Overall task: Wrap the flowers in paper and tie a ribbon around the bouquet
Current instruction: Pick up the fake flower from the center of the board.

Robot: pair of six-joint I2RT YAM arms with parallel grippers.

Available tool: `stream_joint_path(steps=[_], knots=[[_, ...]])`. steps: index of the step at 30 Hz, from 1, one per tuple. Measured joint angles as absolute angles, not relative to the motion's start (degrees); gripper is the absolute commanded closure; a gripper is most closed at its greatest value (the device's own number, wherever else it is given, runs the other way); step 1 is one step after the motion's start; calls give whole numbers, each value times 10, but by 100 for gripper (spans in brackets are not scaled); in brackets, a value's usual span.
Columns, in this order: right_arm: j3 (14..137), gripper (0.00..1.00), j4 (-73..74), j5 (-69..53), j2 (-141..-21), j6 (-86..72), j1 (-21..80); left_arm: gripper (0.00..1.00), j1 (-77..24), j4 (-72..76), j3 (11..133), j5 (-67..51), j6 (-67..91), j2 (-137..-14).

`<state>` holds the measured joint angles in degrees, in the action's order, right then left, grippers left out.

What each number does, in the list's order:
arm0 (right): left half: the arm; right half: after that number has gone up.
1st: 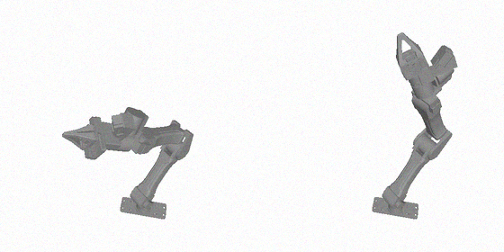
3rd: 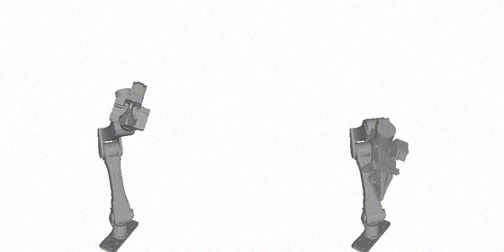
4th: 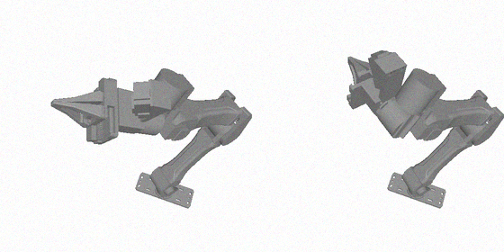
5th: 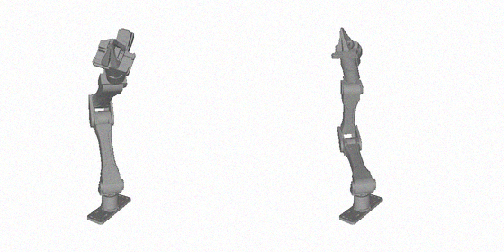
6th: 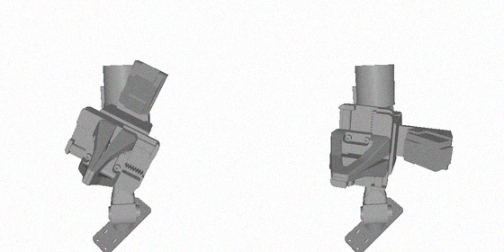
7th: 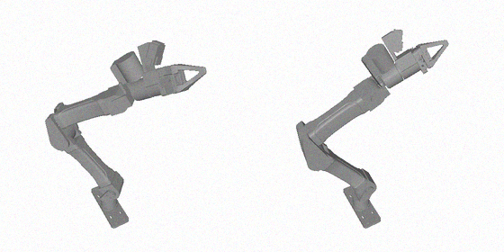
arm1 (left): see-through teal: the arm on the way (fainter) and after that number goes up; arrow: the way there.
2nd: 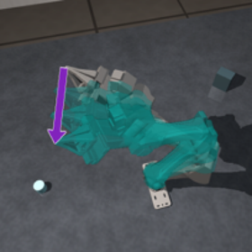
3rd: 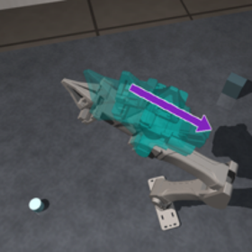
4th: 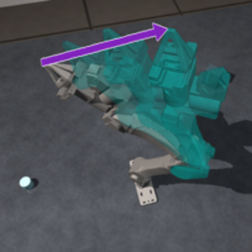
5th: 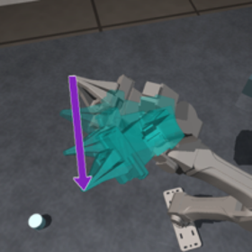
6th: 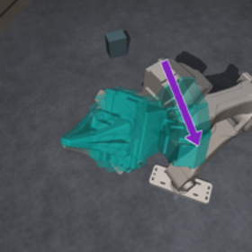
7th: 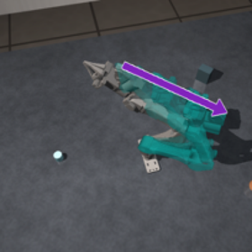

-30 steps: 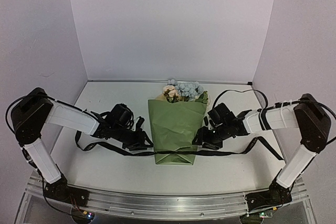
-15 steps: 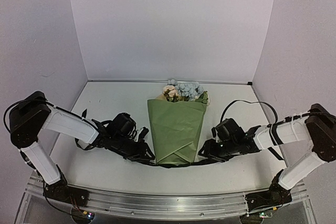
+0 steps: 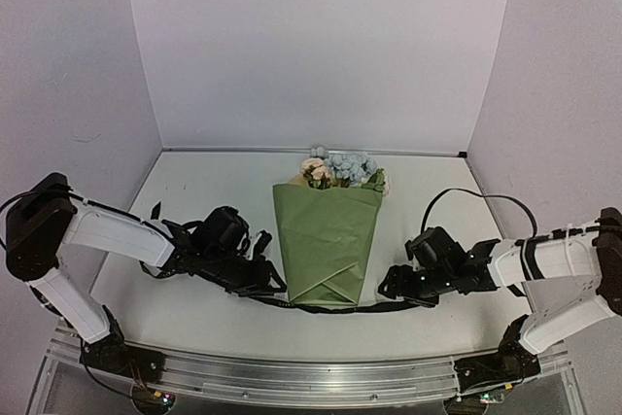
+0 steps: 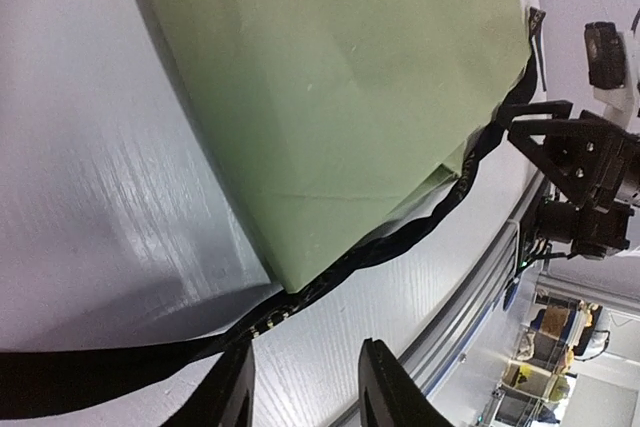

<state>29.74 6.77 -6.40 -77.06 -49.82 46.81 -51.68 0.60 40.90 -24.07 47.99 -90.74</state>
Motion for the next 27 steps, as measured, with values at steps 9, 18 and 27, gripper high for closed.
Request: stream_joint_path(steps=[9,18,27], knots=[[418,2,98,-63,-827,-489,447,43,-403,-9,462,-224,470,-891],[470,2,50,-119,-952,-514,386,40,-351,-11,554,-289,429,-1024],[497,11,21,-148,-987,-538,385,46,-352,-10,592,-333,425,-1099]])
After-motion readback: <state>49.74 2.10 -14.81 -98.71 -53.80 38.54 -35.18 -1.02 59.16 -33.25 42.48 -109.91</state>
